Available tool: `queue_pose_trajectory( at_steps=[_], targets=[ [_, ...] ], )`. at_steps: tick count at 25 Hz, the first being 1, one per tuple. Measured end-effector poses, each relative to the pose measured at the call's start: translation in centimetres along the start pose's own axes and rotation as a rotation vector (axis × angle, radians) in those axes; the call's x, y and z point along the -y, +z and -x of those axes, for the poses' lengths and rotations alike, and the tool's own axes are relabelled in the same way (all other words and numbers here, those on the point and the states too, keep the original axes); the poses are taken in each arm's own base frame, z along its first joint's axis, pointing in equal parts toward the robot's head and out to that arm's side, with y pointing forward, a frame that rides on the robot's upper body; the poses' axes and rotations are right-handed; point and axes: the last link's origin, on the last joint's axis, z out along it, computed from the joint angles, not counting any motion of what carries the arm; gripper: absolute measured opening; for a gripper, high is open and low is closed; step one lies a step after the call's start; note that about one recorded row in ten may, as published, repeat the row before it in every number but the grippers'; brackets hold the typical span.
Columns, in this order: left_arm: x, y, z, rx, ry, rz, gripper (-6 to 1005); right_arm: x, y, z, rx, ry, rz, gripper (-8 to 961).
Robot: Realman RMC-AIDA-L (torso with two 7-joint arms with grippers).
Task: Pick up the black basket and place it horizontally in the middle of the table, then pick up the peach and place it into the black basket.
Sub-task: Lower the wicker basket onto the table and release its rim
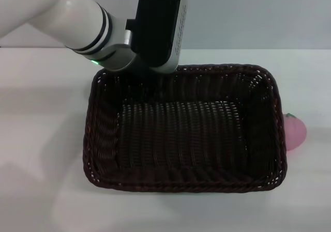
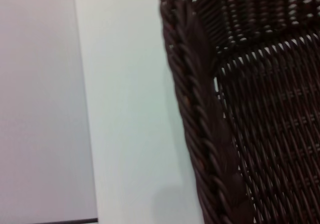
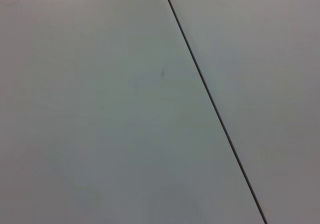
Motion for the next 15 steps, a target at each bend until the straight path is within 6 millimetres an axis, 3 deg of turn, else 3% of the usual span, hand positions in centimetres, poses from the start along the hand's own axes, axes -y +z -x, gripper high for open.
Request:
queue_pose_trajectory(
  at_steps=[8,15],
  targets=[
    [0.8,-1.9,0.2,-0.108,-0.086,-0.078,379,-0.1,0.2,0.0,0.003,0.001,0.005,770],
    [1.0,-2.9,0.8,-0.155,-0.149,-0.139,618,-0.1,0.3,0.1,0.009,-0.003,0.013,769]
  ],
)
